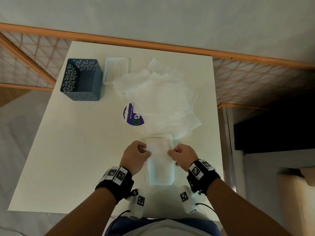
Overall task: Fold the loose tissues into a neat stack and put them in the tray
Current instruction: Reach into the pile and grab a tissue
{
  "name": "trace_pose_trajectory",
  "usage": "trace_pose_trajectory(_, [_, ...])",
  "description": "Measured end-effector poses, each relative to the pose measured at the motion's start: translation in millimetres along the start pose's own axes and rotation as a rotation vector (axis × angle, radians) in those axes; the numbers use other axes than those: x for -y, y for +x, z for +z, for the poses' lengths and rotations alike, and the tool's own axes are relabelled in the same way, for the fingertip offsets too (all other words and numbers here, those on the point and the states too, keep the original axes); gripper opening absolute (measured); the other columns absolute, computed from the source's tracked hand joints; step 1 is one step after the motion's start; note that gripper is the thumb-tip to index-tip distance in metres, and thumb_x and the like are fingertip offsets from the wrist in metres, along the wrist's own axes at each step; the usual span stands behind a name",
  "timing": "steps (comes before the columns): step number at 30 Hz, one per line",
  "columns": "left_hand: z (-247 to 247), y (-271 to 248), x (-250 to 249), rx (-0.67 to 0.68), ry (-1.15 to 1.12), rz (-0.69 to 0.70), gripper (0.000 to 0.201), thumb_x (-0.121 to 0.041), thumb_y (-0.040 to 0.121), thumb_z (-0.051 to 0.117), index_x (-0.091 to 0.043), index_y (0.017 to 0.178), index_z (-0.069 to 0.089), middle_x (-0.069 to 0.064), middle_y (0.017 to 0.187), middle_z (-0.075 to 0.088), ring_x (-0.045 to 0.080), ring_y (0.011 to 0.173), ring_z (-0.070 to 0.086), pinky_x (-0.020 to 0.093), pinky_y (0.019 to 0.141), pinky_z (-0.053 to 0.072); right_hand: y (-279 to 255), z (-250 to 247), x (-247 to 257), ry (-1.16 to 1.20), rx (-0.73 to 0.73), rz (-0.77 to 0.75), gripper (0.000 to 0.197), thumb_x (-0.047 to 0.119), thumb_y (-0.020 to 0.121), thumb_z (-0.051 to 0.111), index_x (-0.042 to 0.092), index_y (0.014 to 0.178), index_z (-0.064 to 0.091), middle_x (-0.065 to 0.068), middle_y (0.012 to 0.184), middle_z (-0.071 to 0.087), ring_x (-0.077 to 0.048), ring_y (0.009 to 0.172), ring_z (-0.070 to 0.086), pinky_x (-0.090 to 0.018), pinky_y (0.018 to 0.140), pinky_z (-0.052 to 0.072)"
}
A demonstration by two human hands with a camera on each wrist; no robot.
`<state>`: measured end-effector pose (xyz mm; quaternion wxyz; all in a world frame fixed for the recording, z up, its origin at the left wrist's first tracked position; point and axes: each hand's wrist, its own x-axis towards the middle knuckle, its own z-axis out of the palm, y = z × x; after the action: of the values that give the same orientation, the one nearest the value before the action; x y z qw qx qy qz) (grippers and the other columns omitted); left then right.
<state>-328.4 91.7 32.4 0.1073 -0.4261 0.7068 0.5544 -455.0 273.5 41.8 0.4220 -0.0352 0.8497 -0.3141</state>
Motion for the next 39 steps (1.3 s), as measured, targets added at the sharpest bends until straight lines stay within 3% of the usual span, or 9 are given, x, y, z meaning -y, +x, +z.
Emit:
trace_pose_trajectory(3, [2.6, 0.8, -1.1, -0.006, 0.042, -0.005, 0.023, -0.025, 0.086, 0.079, -0.027, 0.101, 0.061, 0.001, 0.085, 0.071, 0.019, 0.072, 0.066, 0.041, 0.075, 0.057, 8.4, -10.0, 6.0, -0.038, -0.064, -0.032, 0.033, 0.042, 0.094, 0.07, 0.016, 0.077, 0.059, -0.002, 0.075, 0.066, -0.021, 0.065, 0.06, -0.04, 0.072, 0.057])
trace_pose_trajectory(8, [3.2, -5.6, -5.1, -0.048, 0.099, 0.001, 0.032, -0.029, 0.087, 0.079, -0.024, 0.109, 0.058, -0.004, 0.091, 0.067, 0.011, 0.081, 0.064, 0.023, 0.064, 0.043, 38.8, -40.8, 40.0, -0.228, -0.223, -0.154, 0.027, 0.039, 0.095, 0.068, 0.021, 0.078, 0.056, 0.005, 0.073, 0.061, -0.015, 0.068, 0.056, -0.03, 0.064, 0.04])
trace_pose_trajectory(13, [-4.8, -9.9, -15.1, -0.151, 0.129, 0.103, 0.036, -0.036, 0.088, 0.077, -0.027, 0.114, 0.055, -0.008, 0.1, 0.06, 0.006, 0.09, 0.059, 0.017, 0.07, 0.04, 88.7, -52.7, 77.8, -0.373, -0.194, -0.275, 0.014, 0.034, 0.093, 0.068, 0.022, 0.098, 0.063, 0.0, 0.105, 0.066, -0.021, 0.09, 0.063, -0.033, 0.079, 0.05])
trace_pose_trajectory(17, [-11.3, -6.9, -33.0, -0.188, 0.083, 0.182, 0.017, -0.032, 0.093, 0.072, -0.028, 0.105, 0.06, -0.009, 0.092, 0.065, 0.006, 0.08, 0.061, 0.021, 0.07, 0.042, 117.0, -49.6, 94.9, -0.586, -0.124, -0.296, 0.035, 0.036, 0.095, 0.067, 0.025, 0.128, 0.058, -0.004, 0.134, 0.046, -0.025, 0.102, 0.062, -0.036, 0.085, 0.052])
trace_pose_trajectory(21, [-11.2, 0.2, -48.8, -0.14, 0.051, 0.23, 0.005, -0.028, 0.096, 0.068, -0.028, 0.098, 0.064, -0.01, 0.086, 0.067, 0.002, 0.069, 0.058, 0.011, 0.066, 0.043, 130.3, -42.4, 105.1, -0.877, -0.095, -0.353, 0.052, 0.031, 0.095, 0.069, 0.02, 0.142, 0.049, -0.009, 0.14, 0.041, -0.03, 0.123, 0.051, -0.042, 0.093, 0.053])
trace_pose_trajectory(28, [-8.8, 17.0, -62.4, -0.121, 0.032, 0.235, 0.002, -0.028, 0.095, 0.067, -0.028, 0.094, 0.065, -0.011, 0.087, 0.07, 0.004, 0.072, 0.06, 0.015, 0.067, 0.044, 136.4, -38.3, 111.6, -0.966, -0.195, -0.361, 0.015, 0.021, 0.103, 0.052, 0.013, 0.113, 0.059, -0.009, 0.116, 0.049, -0.026, 0.088, 0.051, -0.04, 0.076, 0.054])
trace_pose_trajectory(33, [-13.3, 29.8, -70.3, -0.139, 0.067, 0.242, 0.004, -0.029, 0.096, 0.066, -0.029, 0.099, 0.064, -0.012, 0.091, 0.069, 0.002, 0.076, 0.063, 0.016, 0.068, 0.043, 126.9, -50.6, 114.0, -0.804, -0.207, -0.441, 0.01, 0.024, 0.097, 0.055, 0.015, 0.099, 0.06, -0.003, 0.104, 0.05, -0.023, 0.091, 0.05, -0.035, 0.069, 0.047])
trace_pose_trajectory(36, [-15.5, 39.4, -77.7, -0.185, 0.149, 0.311, 0.015, -0.03, 0.096, 0.068, -0.03, 0.109, 0.061, -0.013, 0.096, 0.065, 0.003, 0.078, 0.064, 0.015, 0.071, 0.045, 113.6, -60.2, 117.6, -0.702, -0.199, -0.521, 0.006, 0.023, 0.091, 0.059, 0.017, 0.092, 0.057, 0.001, 0.098, 0.054, -0.022, 0.092, 0.051, -0.035, 0.072, 0.048])
trace_pose_trajectory(39, [-15.3, 52.4, -82.4, -0.187, 0.213, 0.357, 0.023, -0.029, 0.095, 0.068, -0.029, 0.116, 0.059, -0.013, 0.103, 0.06, 0.003, 0.082, 0.061, 0.023, 0.077, 0.05, 103.3, -64.0, 117.7, -0.709, -0.199, -0.564, 0.006, 0.022, 0.091, 0.058, 0.016, 0.091, 0.056, 0.001, 0.094, 0.059, -0.024, 0.091, 0.056, -0.038, 0.078, 0.051])
